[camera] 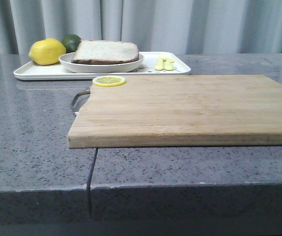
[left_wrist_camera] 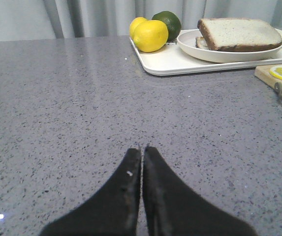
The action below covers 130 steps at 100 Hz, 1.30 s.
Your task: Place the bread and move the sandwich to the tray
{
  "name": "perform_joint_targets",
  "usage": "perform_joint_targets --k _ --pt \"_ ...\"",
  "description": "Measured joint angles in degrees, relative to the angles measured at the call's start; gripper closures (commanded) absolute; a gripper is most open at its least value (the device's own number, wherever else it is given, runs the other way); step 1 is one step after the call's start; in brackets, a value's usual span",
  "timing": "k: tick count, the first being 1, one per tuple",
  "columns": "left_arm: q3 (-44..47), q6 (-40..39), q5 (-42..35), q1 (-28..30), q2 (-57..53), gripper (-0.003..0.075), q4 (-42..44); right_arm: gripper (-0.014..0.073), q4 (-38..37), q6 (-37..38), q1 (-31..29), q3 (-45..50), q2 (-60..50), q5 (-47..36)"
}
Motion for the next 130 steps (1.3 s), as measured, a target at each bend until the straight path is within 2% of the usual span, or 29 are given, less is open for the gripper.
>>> perform_joint_targets --k 9,24,78,130 --pt "1.2 -4.0 0.3 0.0 -2.5 0.0739 3.8 0.0711 0.0 0.0 0.0 0.0 0.0 0.0" --pt "1.2 -5.7 0.6 0.0 -5.4 0.0739 5.3 0.0711 0.0 0.0 0.0 0.0 0.0 0.0" --pt "1.2 -6.1 0.9 3.4 -7.8 0.0739 5.5 0.0711 0.0 0.0 0.0 0.0 0.0 0.0" --pt "1.2 -6.1 0.9 3.4 -7.8 0.0739 5.5 0.0711 0.0 0.0 0.0 0.0 0.0 0.0"
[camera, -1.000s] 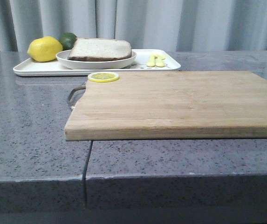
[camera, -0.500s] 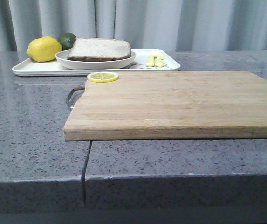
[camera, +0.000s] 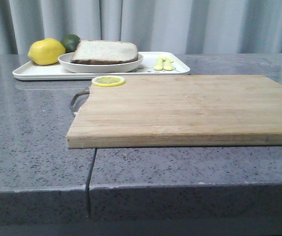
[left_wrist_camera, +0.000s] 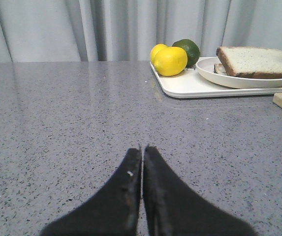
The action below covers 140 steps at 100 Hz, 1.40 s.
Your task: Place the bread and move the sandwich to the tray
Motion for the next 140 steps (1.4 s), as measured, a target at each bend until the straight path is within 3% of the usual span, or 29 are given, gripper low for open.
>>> perform_joint_targets --k 35,66,87,140 --pt "0.0 0.0 0.0 0.0 0.0 0.0739 0.0 0.0711 -2.5 0.0 0.0 2.3 -4.8 -1.6" --pt "0.0 0.0 0.0 0.0 0.0 0.0739 0.0 0.0711 -4.7 0.0 -0.2 19.3 -19.7 -7.2" --pt "0.0 0.0 0.0 0.0 0.0 0.0739 0.0 0.0711 -4.7 0.0 -4.4 26.4 -25.5 -8.2" --pt "0.0 0.0 0.0 0.0 0.0 0.0739 0.0 0.0711 -4.7 0.4 -6.5 28.7 -25.6 -11.2"
